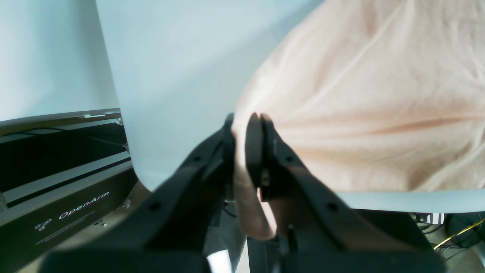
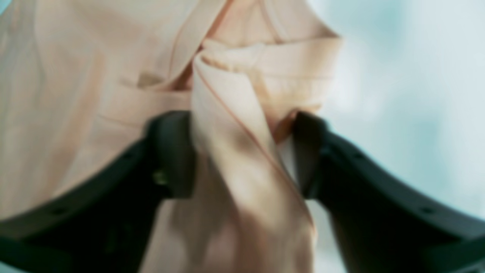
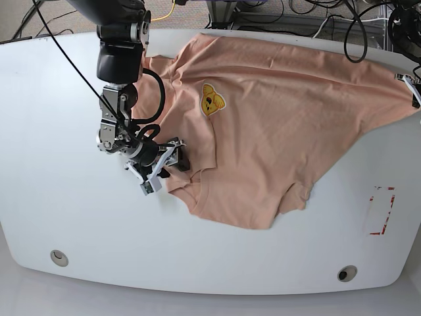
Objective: Layout the t-shirt on the table in an organized manner, then fold the t-shirt properly
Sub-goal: 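Lift the shirt with both grippers and lay it back down spread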
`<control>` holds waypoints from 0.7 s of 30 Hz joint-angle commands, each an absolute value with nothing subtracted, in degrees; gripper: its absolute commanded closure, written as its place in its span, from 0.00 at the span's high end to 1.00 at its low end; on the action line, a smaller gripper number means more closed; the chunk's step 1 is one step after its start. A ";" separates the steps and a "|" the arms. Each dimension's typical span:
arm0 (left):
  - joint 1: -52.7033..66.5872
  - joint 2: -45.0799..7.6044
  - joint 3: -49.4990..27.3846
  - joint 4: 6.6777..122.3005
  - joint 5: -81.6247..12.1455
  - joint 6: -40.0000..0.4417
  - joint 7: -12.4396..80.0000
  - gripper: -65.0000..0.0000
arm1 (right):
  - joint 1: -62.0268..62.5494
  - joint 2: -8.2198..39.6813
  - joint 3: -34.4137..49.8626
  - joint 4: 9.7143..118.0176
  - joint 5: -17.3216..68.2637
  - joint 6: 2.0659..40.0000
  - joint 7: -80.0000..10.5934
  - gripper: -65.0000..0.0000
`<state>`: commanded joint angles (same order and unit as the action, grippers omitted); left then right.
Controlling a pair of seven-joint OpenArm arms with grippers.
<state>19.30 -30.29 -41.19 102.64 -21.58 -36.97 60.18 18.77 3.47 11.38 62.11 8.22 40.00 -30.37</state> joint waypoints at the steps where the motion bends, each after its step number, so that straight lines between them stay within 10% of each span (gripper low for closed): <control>1: 19.30 -30.29 -41.19 102.64 -21.58 -36.97 60.18 0.00 | 18.77 3.47 11.38 62.11 8.22 40.00 -30.37 0.23; 5: 19.30 -30.29 -41.19 102.64 -21.58 -36.97 60.18 0.00 | 18.68 3.65 11.38 63.69 8.22 40.00 -31.69 0.00; 21: 16.04 -30.29 -41.19 102.64 -21.58 -36.97 60.18 0.00 | 11.30 3.65 11.56 92.09 8.22 40.00 -44.18 0.00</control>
<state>16.04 -30.29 -41.19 102.64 -21.58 -36.97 60.18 11.30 3.65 11.56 92.09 8.22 40.00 -44.18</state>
